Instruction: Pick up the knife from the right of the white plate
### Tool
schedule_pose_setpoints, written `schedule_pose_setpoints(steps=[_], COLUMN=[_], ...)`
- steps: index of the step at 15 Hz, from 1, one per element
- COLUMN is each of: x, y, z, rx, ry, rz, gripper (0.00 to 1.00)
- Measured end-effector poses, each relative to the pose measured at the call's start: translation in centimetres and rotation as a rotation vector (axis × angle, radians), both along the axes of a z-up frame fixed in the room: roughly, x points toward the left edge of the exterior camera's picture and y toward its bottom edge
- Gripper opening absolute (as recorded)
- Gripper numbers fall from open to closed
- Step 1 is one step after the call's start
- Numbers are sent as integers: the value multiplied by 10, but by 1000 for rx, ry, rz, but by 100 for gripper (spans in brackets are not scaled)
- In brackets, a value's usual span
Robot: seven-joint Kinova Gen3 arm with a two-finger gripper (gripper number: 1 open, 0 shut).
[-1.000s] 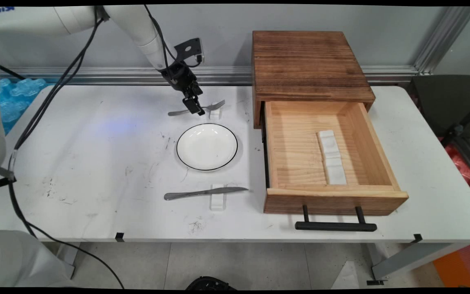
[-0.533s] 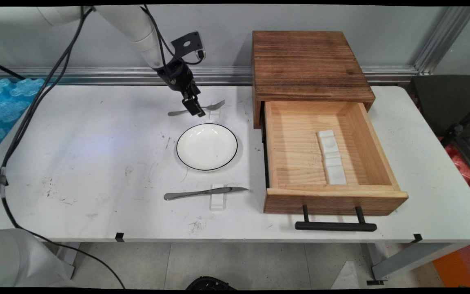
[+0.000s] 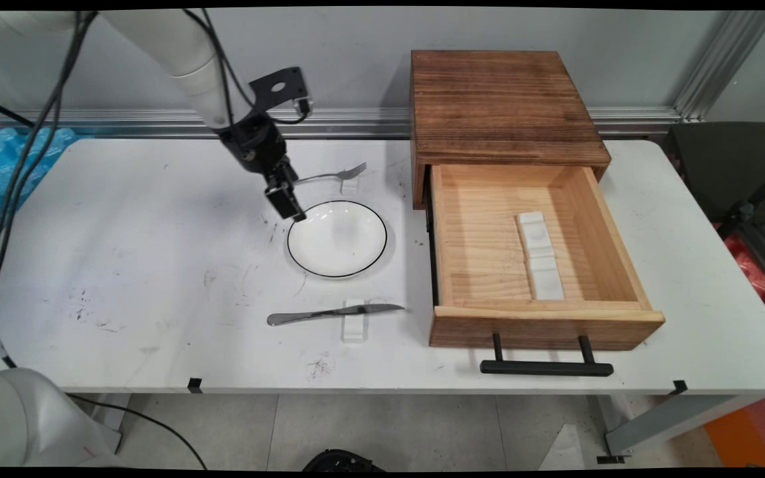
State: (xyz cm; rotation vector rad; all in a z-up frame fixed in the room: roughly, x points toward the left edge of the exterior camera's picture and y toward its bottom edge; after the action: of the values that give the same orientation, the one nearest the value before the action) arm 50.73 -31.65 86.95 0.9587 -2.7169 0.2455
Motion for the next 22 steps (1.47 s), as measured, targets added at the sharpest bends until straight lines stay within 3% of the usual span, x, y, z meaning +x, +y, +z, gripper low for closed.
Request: schedule_pose_setpoints(steps=[9, 22], x=[5, 5], y=[50, 78], z=[21, 39], rx=[60, 96], ry=[-33, -25], rz=[-35, -81], gripper=[100, 100])
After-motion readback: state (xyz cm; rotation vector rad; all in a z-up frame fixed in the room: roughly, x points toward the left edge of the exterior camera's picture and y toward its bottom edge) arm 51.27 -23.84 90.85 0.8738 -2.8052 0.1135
